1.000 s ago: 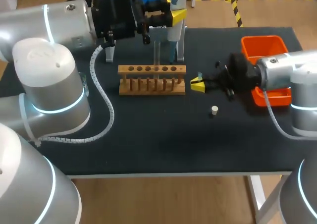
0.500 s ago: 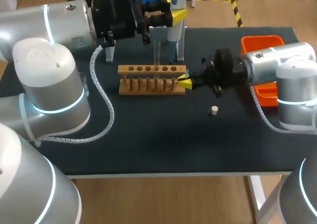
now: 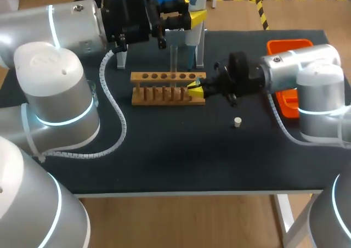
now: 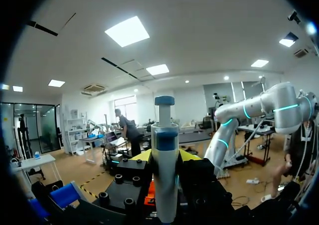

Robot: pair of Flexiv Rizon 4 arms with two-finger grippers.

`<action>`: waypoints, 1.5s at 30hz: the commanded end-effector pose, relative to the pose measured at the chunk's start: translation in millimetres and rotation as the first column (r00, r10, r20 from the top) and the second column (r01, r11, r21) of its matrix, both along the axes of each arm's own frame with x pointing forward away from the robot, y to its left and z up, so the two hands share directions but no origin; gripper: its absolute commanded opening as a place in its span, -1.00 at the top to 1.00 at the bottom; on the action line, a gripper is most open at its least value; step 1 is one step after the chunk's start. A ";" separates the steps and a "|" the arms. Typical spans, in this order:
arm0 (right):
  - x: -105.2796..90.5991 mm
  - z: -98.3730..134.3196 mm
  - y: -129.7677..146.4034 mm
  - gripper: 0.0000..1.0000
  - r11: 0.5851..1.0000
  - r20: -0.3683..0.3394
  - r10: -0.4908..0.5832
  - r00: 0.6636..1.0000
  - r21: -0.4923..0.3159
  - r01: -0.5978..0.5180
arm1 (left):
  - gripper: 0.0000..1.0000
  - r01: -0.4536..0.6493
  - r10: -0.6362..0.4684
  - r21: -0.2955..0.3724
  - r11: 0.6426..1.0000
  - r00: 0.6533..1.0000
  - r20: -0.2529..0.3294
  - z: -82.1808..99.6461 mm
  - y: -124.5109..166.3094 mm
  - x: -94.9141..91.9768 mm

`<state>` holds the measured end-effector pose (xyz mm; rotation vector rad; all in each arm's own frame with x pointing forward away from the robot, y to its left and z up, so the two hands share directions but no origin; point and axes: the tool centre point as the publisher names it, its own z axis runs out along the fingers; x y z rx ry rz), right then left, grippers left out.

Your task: Invert the test tube, pick up the pipette, mount the tip to pipette, aspirate from beaker and dispense into the tube, eject the tip, return the pipette, and cap with the stopper.

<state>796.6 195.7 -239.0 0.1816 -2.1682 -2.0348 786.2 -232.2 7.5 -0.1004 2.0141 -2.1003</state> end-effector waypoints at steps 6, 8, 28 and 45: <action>-2.2 7.1 9.1 1.00 1.000 -0.002 0.012 1.000 0.004 -0.012 | 1.00 0.002 -0.002 0.001 1.000 1.000 -0.001 0.7 0.4 0.8; -3.1 7.7 9.9 1.00 1.000 -0.003 0.013 1.000 0.005 -0.013 | 1.00 0.002 -0.002 0.001 1.000 1.000 -0.001 0.7 0.4 0.8; -6.3 13.9 15.9 1.00 1.000 -0.003 0.019 1.000 0.001 -0.019 | 1.00 0.002 -0.002 0.001 1.000 1.000 -0.001 0.7 0.4 0.8; -4.5 19.0 20.5 1.00 1.000 0.004 0.027 1.000 -0.004 -0.027 | 1.00 0.002 -0.002 0.001 1.000 1.000 -0.001 0.7 0.4 0.8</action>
